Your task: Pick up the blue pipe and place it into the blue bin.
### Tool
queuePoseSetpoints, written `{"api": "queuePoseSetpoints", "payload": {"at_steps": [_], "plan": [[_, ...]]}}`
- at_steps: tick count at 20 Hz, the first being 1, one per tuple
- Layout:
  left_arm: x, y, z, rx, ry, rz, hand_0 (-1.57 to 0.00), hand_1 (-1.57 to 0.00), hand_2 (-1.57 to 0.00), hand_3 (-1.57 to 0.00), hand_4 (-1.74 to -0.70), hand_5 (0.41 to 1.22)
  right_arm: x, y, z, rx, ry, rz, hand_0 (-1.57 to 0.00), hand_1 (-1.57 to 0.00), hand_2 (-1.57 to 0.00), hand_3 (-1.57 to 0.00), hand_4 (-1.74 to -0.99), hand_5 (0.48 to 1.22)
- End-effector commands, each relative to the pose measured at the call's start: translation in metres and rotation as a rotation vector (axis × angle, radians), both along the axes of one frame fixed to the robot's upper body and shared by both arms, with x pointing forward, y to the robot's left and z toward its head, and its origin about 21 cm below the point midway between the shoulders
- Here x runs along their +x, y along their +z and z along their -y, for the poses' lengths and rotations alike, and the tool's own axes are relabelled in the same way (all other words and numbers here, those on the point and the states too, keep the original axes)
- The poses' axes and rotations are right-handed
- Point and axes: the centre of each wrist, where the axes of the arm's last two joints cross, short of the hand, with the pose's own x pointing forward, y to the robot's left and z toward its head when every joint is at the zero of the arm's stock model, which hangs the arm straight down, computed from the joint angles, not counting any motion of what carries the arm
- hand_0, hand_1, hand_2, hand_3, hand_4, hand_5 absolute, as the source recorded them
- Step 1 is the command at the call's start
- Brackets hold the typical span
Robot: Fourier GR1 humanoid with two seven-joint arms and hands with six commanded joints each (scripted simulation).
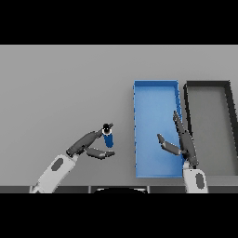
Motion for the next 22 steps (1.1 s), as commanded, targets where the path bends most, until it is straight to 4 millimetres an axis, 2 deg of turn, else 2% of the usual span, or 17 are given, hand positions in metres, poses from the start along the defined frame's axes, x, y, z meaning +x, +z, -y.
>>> {"api": "queuePoseSetpoints", "payload": {"at_steps": [1, 4, 7, 8, 9, 10, 12, 14, 15, 18, 22], "plan": [[0.002, -0.005, 0.003, 0.011, 0.001, 0.010, 0.00, 0.00, 0.00, 0.00, -1.11, 0.444, 0.002, -0.002, -0.003, 0.005, 0.003, -0.007, 0.00, 0.00, 0.00, 0.00, -1.274, 0.603], [0.007, -0.014, 0.014, 0.003, -0.017, 0.056, 0.00, 0.00, 0.00, 0.00, -1.07, 0.445, 0.001, 0.000, -0.003, -0.005, -0.005, 0.002, 0.00, 0.00, 0.00, 0.00, -1.267, 0.598], [0.011, -0.015, 0.030, -0.080, -0.031, 0.047, 0.00, 0.00, -0.02, -0.02, -1.11, 0.507, 0.003, 0.001, -0.001, -0.004, -0.008, -0.005, 0.00, 0.00, 0.00, 0.00, -1.267, 0.600], [0.017, -0.015, 0.033, -0.099, -0.015, 0.030, 0.00, -0.03, -0.11, -0.10, -1.14, 0.550, 0.003, 0.001, 0.003, -0.006, -0.009, -0.008, 0.00, 0.00, 0.00, 0.00, -1.266, 0.601], [0.017, -0.016, 0.036, -0.143, -0.001, 0.019, -0.02, -0.16, -0.29, -0.26, -1.21, 0.607, 0.003, -0.001, -0.001, -0.007, -0.004, -0.010, 0.00, 0.00, 0.00, 0.00, -1.261, 0.600], [0.016, -0.018, 0.038, -0.178, 0.013, -0.004, -0.19, -0.35, -0.48, -0.52, -1.25, 0.730, 0.002, -0.001, -0.003, -0.005, -0.003, -0.008, 0.00, 0.00, 0.00, 0.00, -1.260, 0.600], [0.015, -0.021, 0.043, -0.185, 0.049, -0.011, -0.67, -0.79, -0.87, -0.88, -1.42, 0.906, 0.004, -0.002, -0.002, -0.006, -0.008, -0.007, 0.00, 0.00, 0.00, 0.00, -1.259, 0.605], [0.010, -0.021, 0.047, -0.217, 0.041, -0.003, -0.99, -1.07, -1.12, -1.10, -1.53, 1.020, 0.004, 0.001, 0.001, -0.002, -0.003, 0.002, 0.00, 0.00, 0.00, 0.00, -1.262, 0.611], [0.010, -0.021, 0.047, -0.222, 0.049, 0.007, -1.11, -1.17, -1.21, -1.16, -1.57, 1.060, 0.003, -0.002, 0.000, -0.005, -0.003, -0.008, 0.00, 0.00, 0.00, 0.00, -1.259, 0.614], [0.007, -0.023, 0.053, -0.205, 0.044, 0.062, -1.33, -1.37, -1.39, -1.31, -1.65, 1.139, 0.004, 0.000, 0.003, -0.008, -0.004, -0.011, 0.00, 0.00, 0.00, 0.00, -1.255, 0.616], [0.001, -0.010, 0.063, -0.282, 0.020, 0.130, -1.47, -1.49, -1.50, -1.40, -1.70, 1.187, 0.005, 0.001, -0.001, -0.022, 0.000, -0.010, 0.00, 0.00, 0.00, 0.00, -1.244, 0.623]]}}
